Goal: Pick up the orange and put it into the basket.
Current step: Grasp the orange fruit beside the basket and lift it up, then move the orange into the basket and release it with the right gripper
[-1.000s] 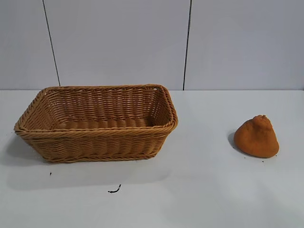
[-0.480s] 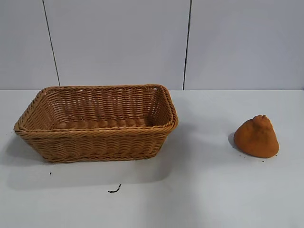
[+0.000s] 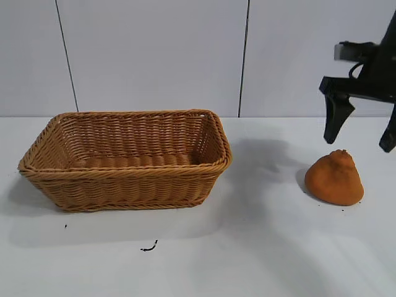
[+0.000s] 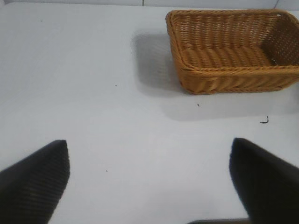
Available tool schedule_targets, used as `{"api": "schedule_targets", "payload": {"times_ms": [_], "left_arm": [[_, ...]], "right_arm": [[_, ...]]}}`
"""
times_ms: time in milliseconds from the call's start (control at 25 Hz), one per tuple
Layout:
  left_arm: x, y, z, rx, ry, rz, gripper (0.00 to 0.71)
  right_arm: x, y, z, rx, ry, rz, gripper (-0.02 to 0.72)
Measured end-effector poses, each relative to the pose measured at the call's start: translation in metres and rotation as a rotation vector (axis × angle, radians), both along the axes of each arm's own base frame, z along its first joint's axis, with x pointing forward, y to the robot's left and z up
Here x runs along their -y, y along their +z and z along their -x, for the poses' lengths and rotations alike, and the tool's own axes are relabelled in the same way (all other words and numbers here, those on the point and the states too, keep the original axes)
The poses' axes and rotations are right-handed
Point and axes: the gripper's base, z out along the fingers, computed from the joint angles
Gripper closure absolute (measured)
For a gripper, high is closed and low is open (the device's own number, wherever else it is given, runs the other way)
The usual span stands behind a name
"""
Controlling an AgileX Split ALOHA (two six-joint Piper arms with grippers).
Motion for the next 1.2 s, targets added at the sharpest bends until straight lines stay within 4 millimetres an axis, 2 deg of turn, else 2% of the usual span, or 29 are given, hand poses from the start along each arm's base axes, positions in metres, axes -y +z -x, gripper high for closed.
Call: {"api": "schedule_targets", "payload": {"times_ms": [160, 320, 360, 440, 480, 520, 560, 720, 760, 880, 920, 960, 1000, 1120, 1200], "left_arm": [[0.0, 0.0, 0.0, 0.0, 0.0, 0.0, 0.044], [0.0, 0.0, 0.0, 0.0, 0.0, 0.0, 0.044], [0.0, 0.0, 0.0, 0.0, 0.0, 0.0, 0.044], [0.0, 0.0, 0.0, 0.0, 0.0, 0.0, 0.044], [0.0, 0.0, 0.0, 0.0, 0.0, 0.0, 0.044], [0.0, 0.0, 0.0, 0.0, 0.0, 0.0, 0.044], [0.0, 0.0, 0.0, 0.0, 0.0, 0.0, 0.044], [0.0, 0.0, 0.0, 0.0, 0.0, 0.0, 0.044], [0.0, 0.0, 0.0, 0.0, 0.0, 0.0, 0.044], [0.0, 0.0, 0.0, 0.0, 0.0, 0.0, 0.044], [0.0, 0.0, 0.0, 0.0, 0.0, 0.0, 0.044], [0.0, 0.0, 0.0, 0.0, 0.0, 0.0, 0.044], [0.0, 0.0, 0.0, 0.0, 0.0, 0.0, 0.044], [0.0, 0.0, 0.0, 0.0, 0.0, 0.0, 0.044], [0.0, 0.0, 0.0, 0.0, 0.0, 0.0, 0.044]], "right_arm": [[0.0, -0.011, -0.002, -0.011, -0.002, 0.0, 0.113], [0.0, -0.012, -0.003, -0.001, -0.003, -0.001, 0.226], [0.0, -0.012, -0.003, 0.0, -0.003, -0.001, 0.274], [0.0, -0.012, -0.004, 0.004, -0.003, -0.001, 0.428], [0.0, -0.012, -0.004, 0.004, -0.002, -0.001, 0.563], [0.0, -0.012, -0.004, 0.004, -0.002, -0.001, 0.636], [0.0, -0.011, -0.004, 0.005, 0.0, 0.0, 0.67], [0.0, -0.004, -0.003, 0.013, 0.012, 0.0, 0.669], [0.0, 0.001, -0.003, 0.023, 0.014, 0.0, 0.669], [-0.004, 0.034, -0.006, 0.088, 0.029, 0.003, 0.669], [-0.004, 0.034, -0.006, 0.088, 0.029, 0.003, 0.669], [-0.007, 0.05, -0.008, 0.123, 0.041, 0.006, 0.669], [-0.015, 0.08, -0.011, 0.186, 0.067, 0.009, 0.669], [-0.034, 0.112, -0.015, 0.225, 0.124, 0.013, 0.669], [-0.05, 0.126, -0.016, 0.248, 0.158, 0.019, 0.669]]}}
